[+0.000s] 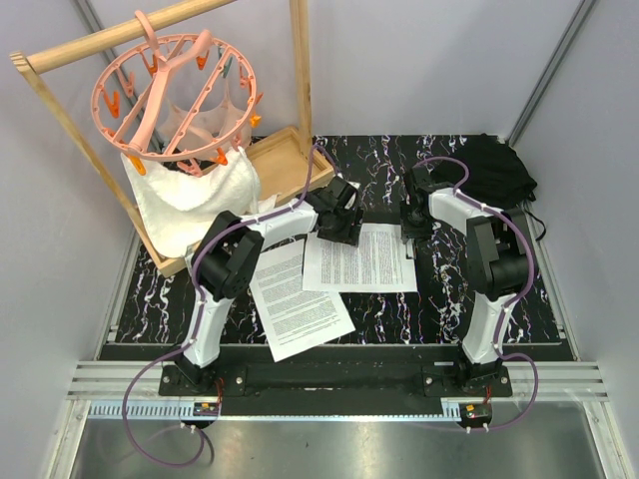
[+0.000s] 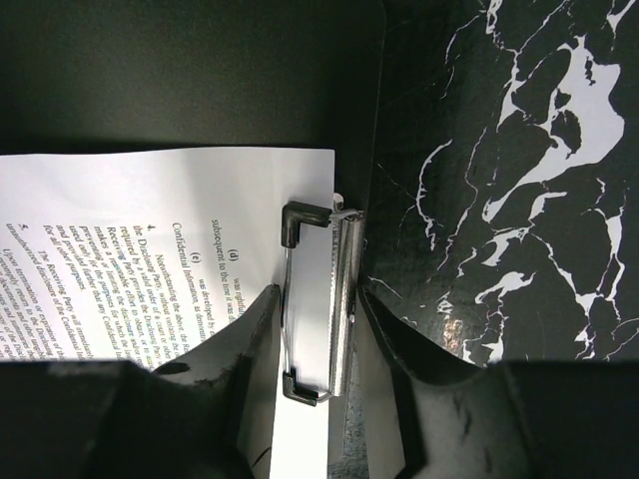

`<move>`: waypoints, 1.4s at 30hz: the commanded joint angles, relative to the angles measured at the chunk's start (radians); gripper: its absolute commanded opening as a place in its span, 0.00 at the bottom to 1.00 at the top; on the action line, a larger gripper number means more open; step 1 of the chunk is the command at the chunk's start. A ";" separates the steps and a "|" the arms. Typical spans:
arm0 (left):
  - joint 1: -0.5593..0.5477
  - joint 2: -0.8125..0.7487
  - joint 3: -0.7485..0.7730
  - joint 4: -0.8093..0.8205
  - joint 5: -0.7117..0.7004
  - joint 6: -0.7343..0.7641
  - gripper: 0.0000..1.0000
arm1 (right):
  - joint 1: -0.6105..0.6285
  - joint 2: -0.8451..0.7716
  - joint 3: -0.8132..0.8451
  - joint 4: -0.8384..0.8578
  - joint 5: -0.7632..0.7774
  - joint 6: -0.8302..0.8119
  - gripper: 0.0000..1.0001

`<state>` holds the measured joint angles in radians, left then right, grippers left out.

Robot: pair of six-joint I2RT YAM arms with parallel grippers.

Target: Put the files into the folder

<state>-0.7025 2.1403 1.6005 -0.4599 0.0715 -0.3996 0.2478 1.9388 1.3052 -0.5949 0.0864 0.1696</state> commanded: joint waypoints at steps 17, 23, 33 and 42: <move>0.014 -0.856 -0.583 -0.048 -0.147 -0.099 0.90 | 0.086 -0.213 0.032 -0.078 0.155 0.011 0.69; 0.026 -1.195 -0.888 -0.063 -0.176 -0.361 0.99 | 0.292 -0.362 -0.127 0.015 -0.212 0.180 0.76; 0.028 -1.435 -1.214 -0.132 -0.138 -0.720 0.99 | 0.668 -0.296 -0.245 0.231 -0.280 0.390 0.79; 0.029 -1.458 -1.310 -0.201 -0.050 -0.880 0.99 | 0.722 -0.264 -0.279 0.283 -0.260 0.400 0.76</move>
<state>-0.6754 0.6945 0.3275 -0.6235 -0.0345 -1.1751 0.9691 1.6680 1.0298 -0.3744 -0.1925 0.5495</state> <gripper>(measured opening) 0.987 0.766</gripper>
